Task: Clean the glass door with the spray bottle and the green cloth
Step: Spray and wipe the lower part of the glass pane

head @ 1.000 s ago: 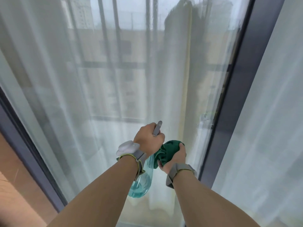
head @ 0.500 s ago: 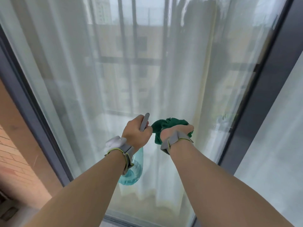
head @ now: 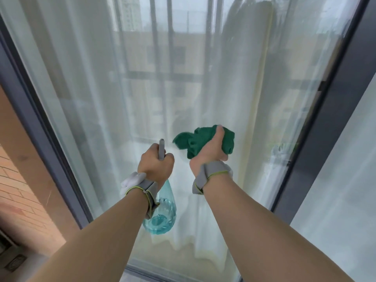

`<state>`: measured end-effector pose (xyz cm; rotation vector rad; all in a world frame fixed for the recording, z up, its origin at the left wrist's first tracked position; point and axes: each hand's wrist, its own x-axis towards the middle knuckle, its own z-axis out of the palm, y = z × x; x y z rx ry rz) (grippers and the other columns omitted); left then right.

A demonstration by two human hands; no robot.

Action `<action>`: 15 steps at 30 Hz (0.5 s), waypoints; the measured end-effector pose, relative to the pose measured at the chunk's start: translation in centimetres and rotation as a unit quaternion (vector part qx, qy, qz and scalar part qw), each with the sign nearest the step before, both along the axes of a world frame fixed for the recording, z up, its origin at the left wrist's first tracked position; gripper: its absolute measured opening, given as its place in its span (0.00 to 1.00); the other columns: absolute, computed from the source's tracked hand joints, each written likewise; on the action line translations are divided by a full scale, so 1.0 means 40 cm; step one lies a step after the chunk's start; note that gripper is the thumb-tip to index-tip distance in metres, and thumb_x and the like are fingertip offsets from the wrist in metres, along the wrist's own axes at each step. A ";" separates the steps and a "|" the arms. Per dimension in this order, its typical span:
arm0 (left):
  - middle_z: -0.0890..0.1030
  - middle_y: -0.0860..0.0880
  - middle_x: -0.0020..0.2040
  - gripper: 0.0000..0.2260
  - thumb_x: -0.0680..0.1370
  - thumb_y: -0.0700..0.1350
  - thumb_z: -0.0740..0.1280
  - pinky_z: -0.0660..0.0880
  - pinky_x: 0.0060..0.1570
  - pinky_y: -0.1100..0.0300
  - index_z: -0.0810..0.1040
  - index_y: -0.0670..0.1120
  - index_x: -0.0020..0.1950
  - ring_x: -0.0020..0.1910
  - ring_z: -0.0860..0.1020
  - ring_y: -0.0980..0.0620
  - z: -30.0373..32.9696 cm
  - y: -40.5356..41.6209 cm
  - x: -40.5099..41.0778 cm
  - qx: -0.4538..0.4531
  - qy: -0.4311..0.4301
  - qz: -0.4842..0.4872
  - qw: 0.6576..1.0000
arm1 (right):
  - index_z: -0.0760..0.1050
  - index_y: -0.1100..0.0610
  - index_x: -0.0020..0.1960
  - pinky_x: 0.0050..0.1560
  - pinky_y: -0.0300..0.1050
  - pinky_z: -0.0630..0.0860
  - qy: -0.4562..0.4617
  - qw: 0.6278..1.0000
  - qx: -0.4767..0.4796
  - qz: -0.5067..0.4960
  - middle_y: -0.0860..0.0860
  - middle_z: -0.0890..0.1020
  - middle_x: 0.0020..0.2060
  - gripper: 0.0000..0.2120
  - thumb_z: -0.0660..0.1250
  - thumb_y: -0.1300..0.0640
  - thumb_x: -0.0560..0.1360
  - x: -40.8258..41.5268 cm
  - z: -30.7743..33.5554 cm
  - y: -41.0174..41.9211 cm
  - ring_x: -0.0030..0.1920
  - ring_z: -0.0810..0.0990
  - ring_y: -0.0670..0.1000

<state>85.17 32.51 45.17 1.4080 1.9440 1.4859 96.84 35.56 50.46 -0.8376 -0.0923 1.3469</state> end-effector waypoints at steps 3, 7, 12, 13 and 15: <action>0.72 0.49 0.36 0.05 0.76 0.44 0.63 0.67 0.34 0.55 0.72 0.43 0.43 0.32 0.68 0.46 -0.009 -0.012 -0.066 -0.012 -0.009 0.041 0.999 | 0.66 0.47 0.55 0.48 0.47 0.80 -0.171 0.976 0.098 -0.088 0.46 0.76 0.51 0.26 0.78 0.51 0.65 -0.035 -0.049 -0.004 0.48 0.80 0.48; 0.74 0.49 0.36 0.04 0.77 0.44 0.64 0.66 0.32 0.56 0.73 0.45 0.44 0.32 0.70 0.47 -0.008 -0.028 -0.137 -0.022 0.024 0.080 0.996 | 0.67 0.48 0.56 0.52 0.40 0.73 -0.526 0.804 0.255 -0.109 0.44 0.70 0.51 0.27 0.76 0.47 0.63 -0.080 -0.067 0.007 0.52 0.71 0.45; 0.74 0.48 0.37 0.04 0.77 0.43 0.63 0.66 0.33 0.56 0.74 0.43 0.46 0.33 0.70 0.47 -0.010 -0.033 -0.196 -0.021 0.028 0.119 0.992 | 0.71 0.56 0.59 0.51 0.48 0.67 -0.858 0.384 0.323 -0.113 0.54 0.71 0.49 0.29 0.73 0.47 0.61 -0.118 -0.104 0.087 0.47 0.69 0.56; 0.75 0.48 0.37 0.04 0.77 0.43 0.63 0.66 0.32 0.57 0.74 0.43 0.46 0.33 0.70 0.48 -0.010 -0.032 -0.205 -0.022 0.027 0.124 0.992 | 0.72 0.55 0.58 0.50 0.49 0.65 -0.891 0.309 0.318 -0.094 0.53 0.72 0.48 0.28 0.73 0.48 0.60 -0.118 -0.115 0.105 0.46 0.69 0.56; 0.75 0.49 0.37 0.03 0.77 0.44 0.64 0.65 0.32 0.57 0.74 0.44 0.46 0.32 0.70 0.49 -0.010 -0.028 -0.212 -0.023 0.020 0.123 0.992 | 0.72 0.53 0.55 0.49 0.49 0.61 -0.935 0.183 0.293 -0.078 0.52 0.72 0.47 0.27 0.74 0.52 0.58 -0.106 -0.132 0.130 0.45 0.70 0.55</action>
